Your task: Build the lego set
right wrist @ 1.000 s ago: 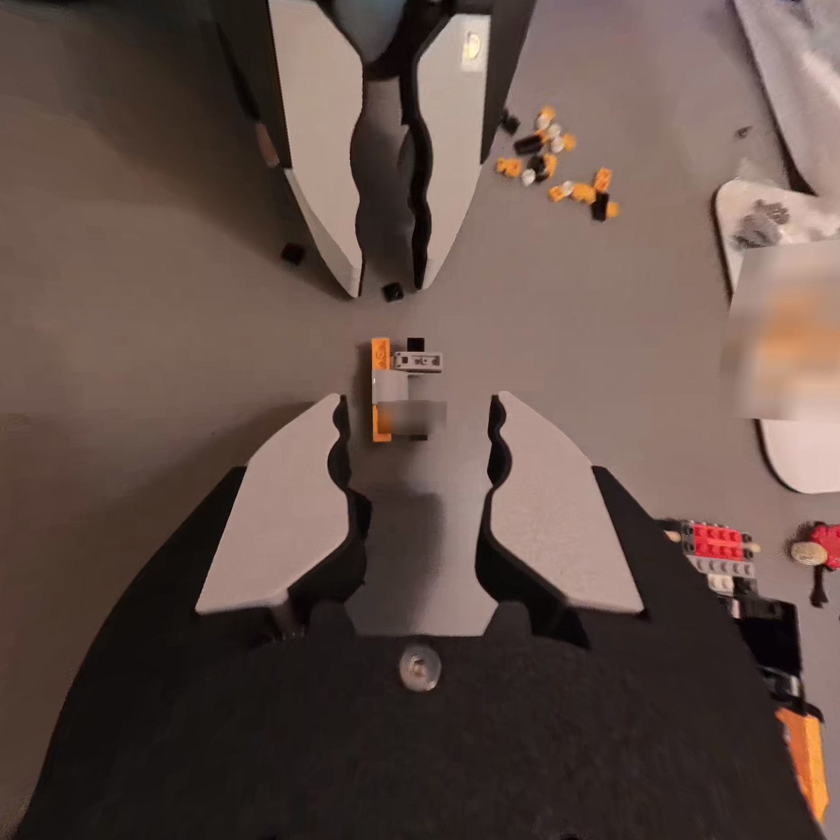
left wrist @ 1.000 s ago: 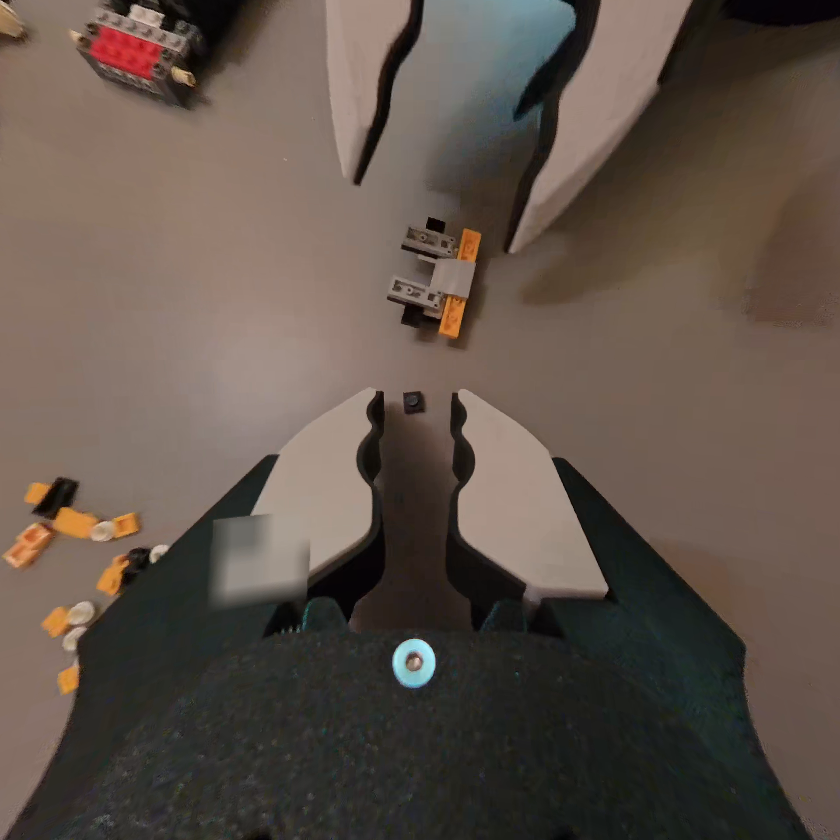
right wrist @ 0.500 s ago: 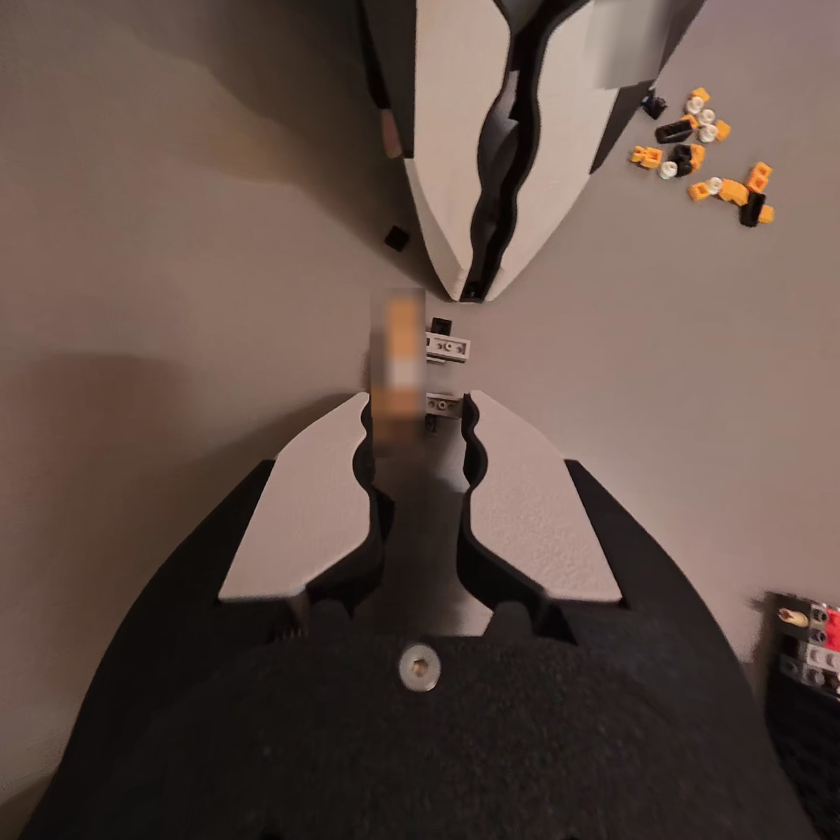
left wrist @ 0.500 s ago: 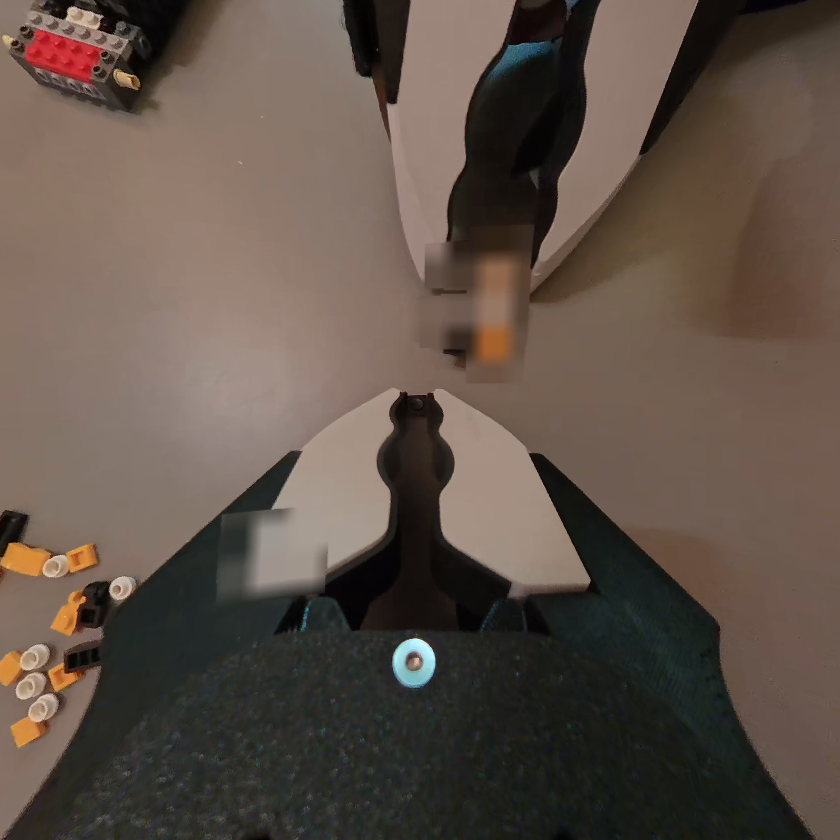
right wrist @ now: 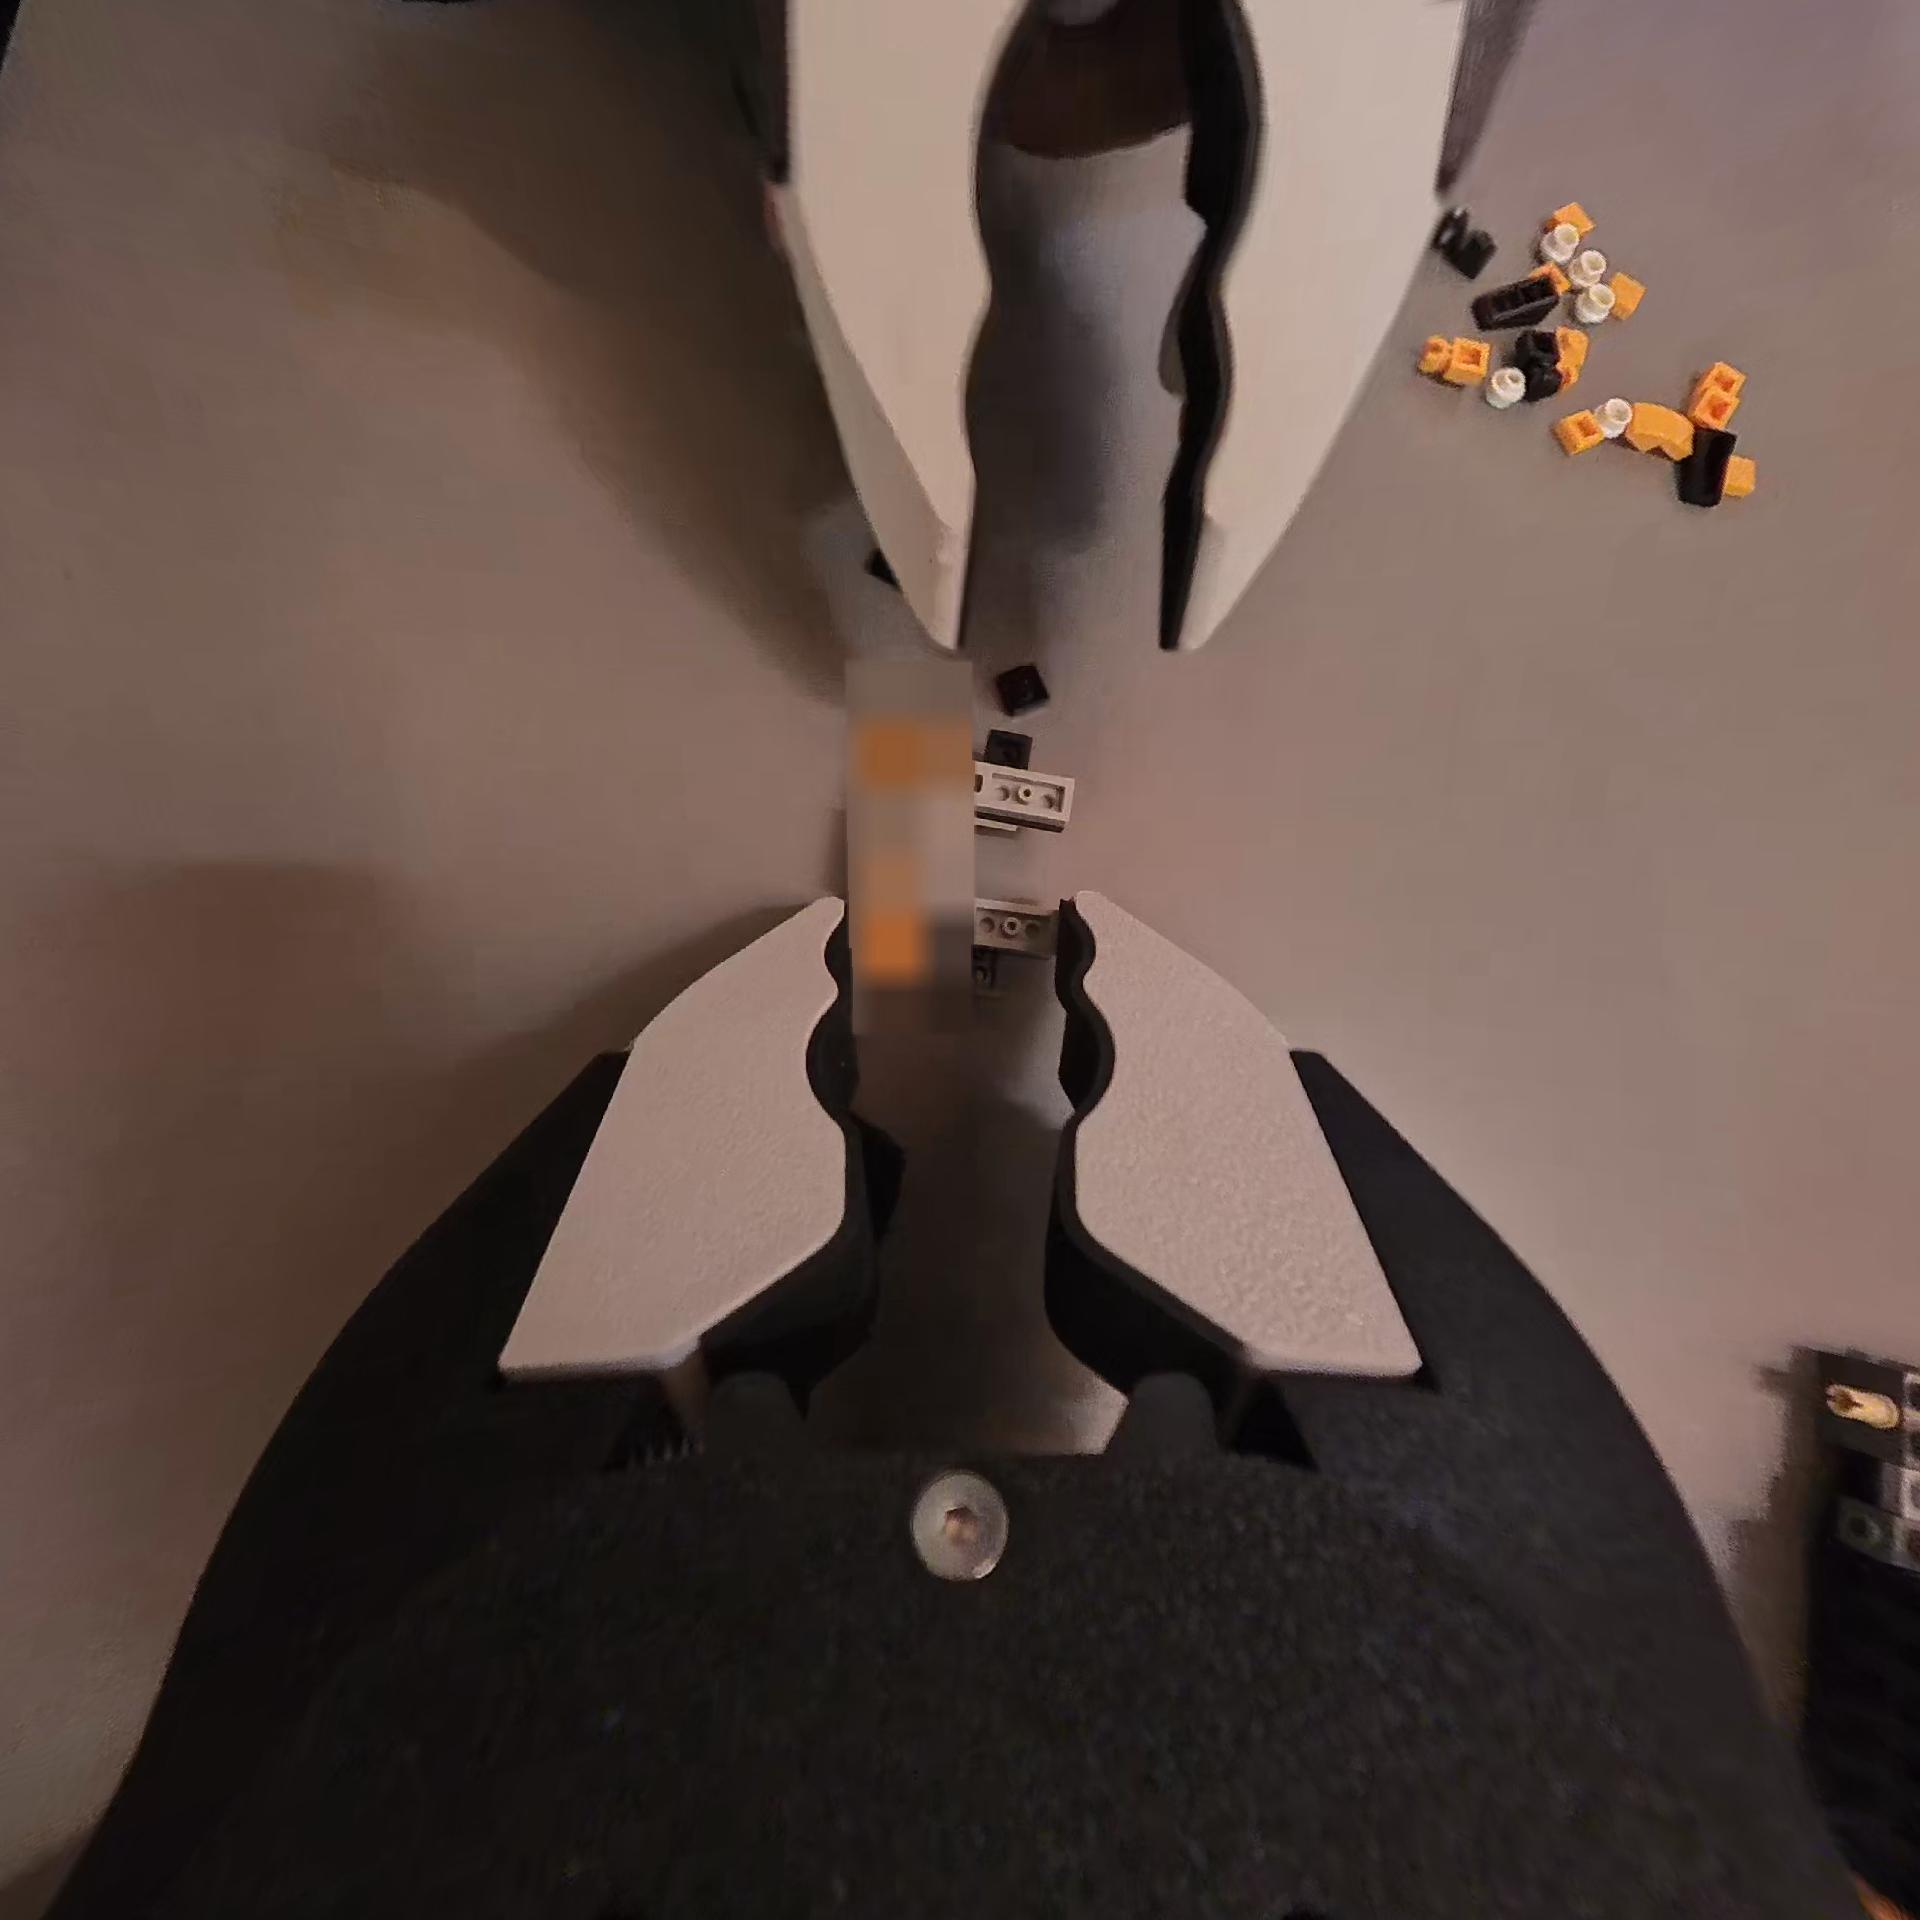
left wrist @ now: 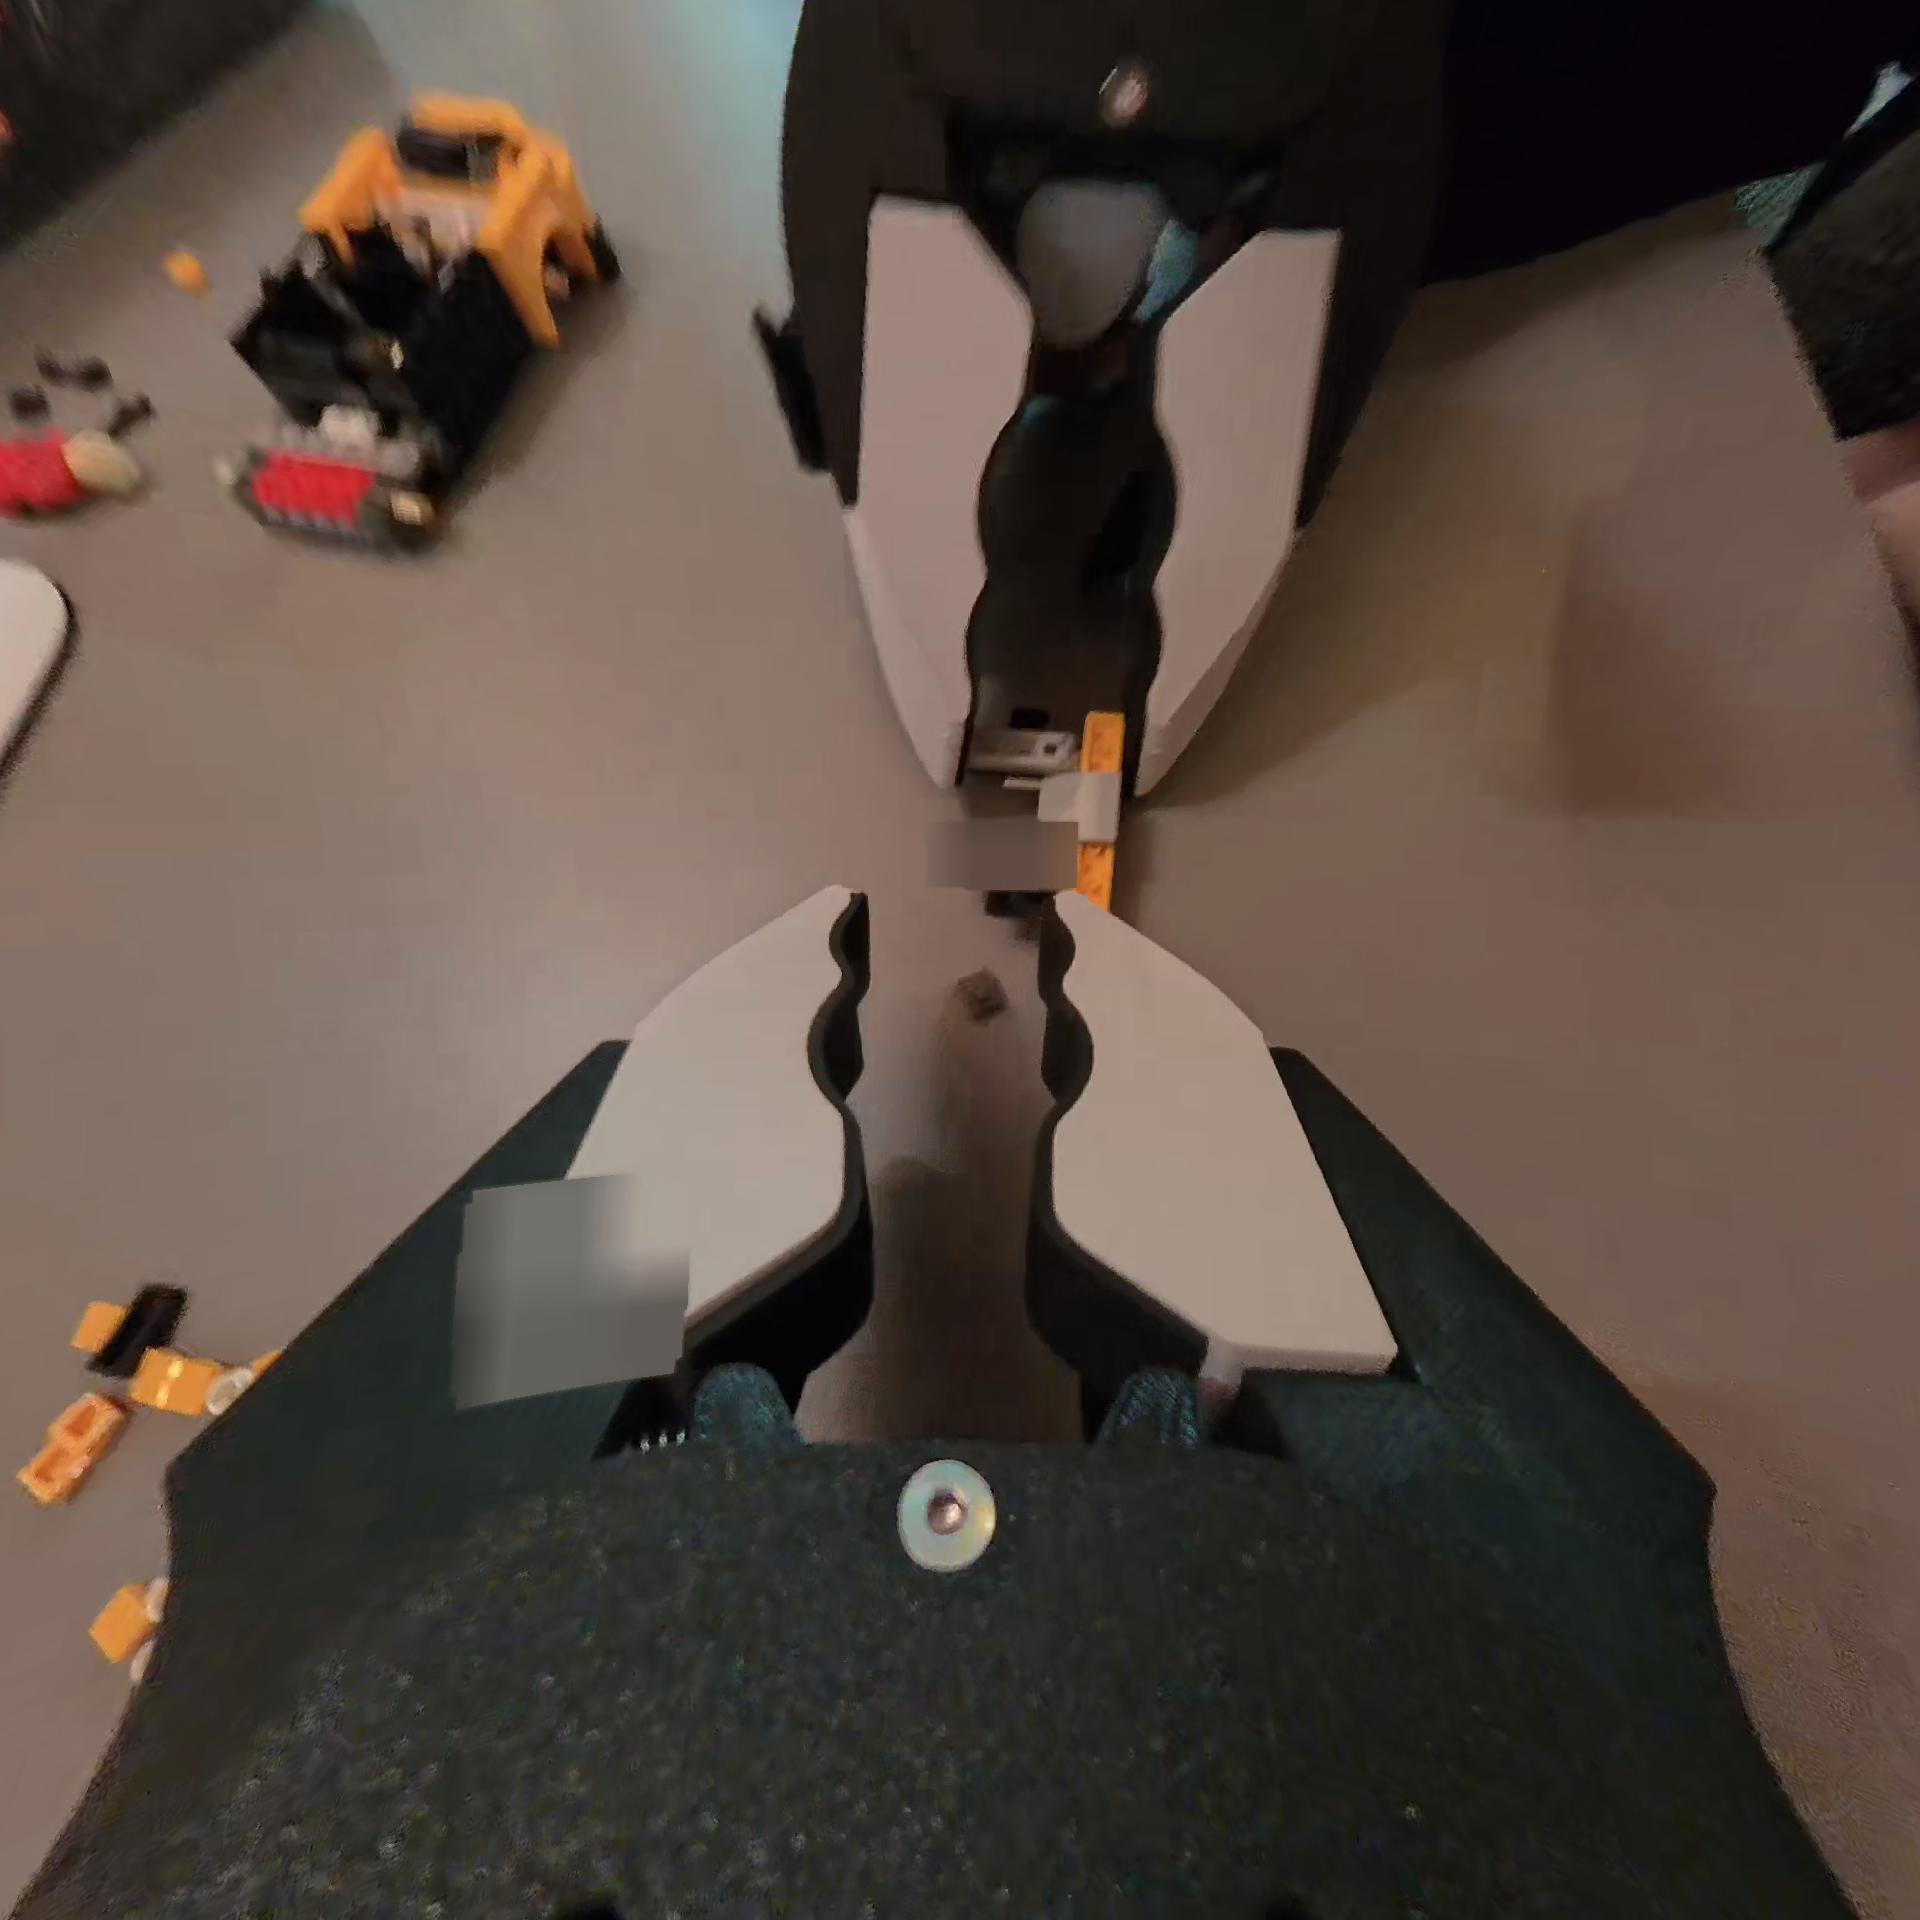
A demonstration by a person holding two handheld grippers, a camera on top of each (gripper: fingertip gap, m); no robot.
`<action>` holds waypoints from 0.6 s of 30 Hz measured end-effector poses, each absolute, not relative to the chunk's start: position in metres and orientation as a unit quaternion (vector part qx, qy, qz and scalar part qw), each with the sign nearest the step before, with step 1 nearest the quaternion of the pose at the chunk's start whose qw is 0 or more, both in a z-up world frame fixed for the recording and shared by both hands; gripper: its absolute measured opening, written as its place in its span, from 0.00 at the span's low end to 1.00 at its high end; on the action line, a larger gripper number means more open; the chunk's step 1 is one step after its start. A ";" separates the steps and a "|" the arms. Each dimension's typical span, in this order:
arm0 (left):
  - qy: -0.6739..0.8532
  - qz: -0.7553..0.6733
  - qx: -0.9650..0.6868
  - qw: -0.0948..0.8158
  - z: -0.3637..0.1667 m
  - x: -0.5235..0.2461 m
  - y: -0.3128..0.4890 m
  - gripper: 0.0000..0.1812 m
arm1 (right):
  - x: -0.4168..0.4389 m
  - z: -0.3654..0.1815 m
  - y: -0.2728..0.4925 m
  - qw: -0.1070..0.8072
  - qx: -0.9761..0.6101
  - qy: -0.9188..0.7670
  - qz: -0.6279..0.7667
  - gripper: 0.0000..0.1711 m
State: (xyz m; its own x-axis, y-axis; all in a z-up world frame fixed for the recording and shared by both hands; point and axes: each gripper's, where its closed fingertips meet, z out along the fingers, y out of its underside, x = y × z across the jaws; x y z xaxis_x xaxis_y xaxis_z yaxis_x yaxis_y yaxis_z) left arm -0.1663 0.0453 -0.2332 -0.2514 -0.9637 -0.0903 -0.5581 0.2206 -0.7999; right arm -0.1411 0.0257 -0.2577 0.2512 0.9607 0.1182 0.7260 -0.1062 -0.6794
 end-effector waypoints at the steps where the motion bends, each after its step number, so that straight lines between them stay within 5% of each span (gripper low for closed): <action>1: 0.726 -0.329 -0.513 0.320 -0.228 -0.166 0.042 0.17 | -0.139 -0.257 0.027 0.324 -0.725 -0.580 0.183 0.21; 11: 0.783 -0.204 -0.358 0.466 -0.211 -0.148 0.020 0.22 | -0.136 -0.219 0.015 0.309 -0.726 -0.488 0.373 0.21; 18: 0.805 -0.143 -0.287 0.499 -0.212 -0.145 0.007 0.09 | -0.139 -0.205 0.012 0.295 -0.715 -0.450 0.447 0.21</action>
